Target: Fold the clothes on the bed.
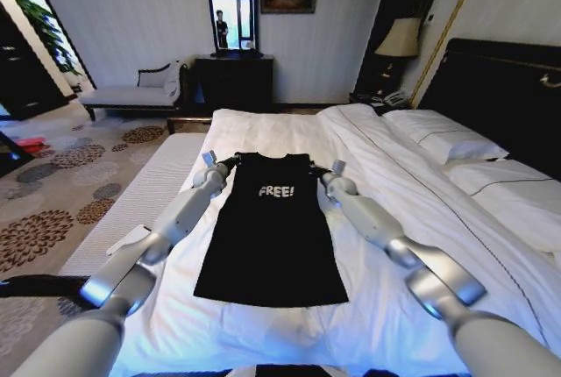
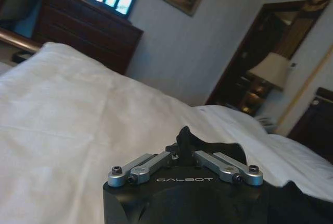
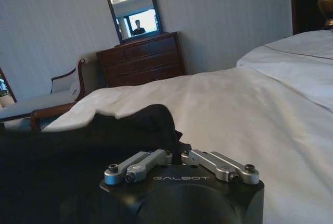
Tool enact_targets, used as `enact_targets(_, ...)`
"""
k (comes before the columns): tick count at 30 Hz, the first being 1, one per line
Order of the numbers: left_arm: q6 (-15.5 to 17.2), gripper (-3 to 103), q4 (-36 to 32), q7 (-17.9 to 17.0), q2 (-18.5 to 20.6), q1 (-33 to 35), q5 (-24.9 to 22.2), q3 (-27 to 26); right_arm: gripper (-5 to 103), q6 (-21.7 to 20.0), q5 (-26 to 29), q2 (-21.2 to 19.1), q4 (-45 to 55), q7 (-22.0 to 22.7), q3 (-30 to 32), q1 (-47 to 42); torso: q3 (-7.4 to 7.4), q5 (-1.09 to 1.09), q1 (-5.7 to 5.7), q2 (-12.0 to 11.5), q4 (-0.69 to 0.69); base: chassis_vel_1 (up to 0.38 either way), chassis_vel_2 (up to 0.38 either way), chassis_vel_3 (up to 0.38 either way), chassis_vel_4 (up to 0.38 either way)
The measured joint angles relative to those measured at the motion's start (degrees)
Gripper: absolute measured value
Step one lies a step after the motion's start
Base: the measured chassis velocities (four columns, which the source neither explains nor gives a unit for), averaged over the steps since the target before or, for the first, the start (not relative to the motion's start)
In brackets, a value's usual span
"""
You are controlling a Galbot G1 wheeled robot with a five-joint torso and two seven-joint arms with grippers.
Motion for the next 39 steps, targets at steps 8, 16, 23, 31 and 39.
enact_targets(8, 0.06, 1, -11.28, -2.75, 3.82, 5.41, -0.87, 0.09, 2, 0.07, 0.46, -4.84, 12.97, 2.14, 1.71, -6.98, 0.0, 0.0, -0.02, 0.0, 0.09, 0.0, 0.0, 0.0, 0.0)
enact_targets(16, 0.22, 1, -24.99, -4.9, 11.52, 12.56, -2.71, -3.26, 2, 0.07, 2.78, -5.56, 19.33, 4.63, 0.65, -7.57, 0.0, -0.01, -0.01, 0.0, 0.04, 0.0, 0.0, 0.0, 0.0)
enact_targets(23, 0.37, 1, -34.52, -5.58, 19.37, 20.8, -4.3, -7.9, 2, 0.05, 3.84, -6.66, 24.71, 6.46, 0.6, -9.83, 0.01, -0.04, 0.01, 0.0, 0.08, 0.0, 0.0, 0.0, 0.0)
enact_targets(31, 0.15, 1, -44.06, -6.1, 24.62, 31.48, -3.6, -13.69, 2, -0.23, 4.01, -10.24, 36.57, 8.16, 4.81, -17.43, 0.0, -0.03, 0.0, 0.01, 0.03, 0.0, 0.0, 0.0, 0.0)
enact_targets(39, -0.74, 1, -48.97, -6.5, 25.64, 40.31, -0.32, -16.96, 2, -0.28, 1.31, -12.61, 44.31, 9.15, 8.92, -27.47, 0.0, -0.01, -0.01, 0.0, 0.07, 0.0, 0.0, 0.0, 0.0)
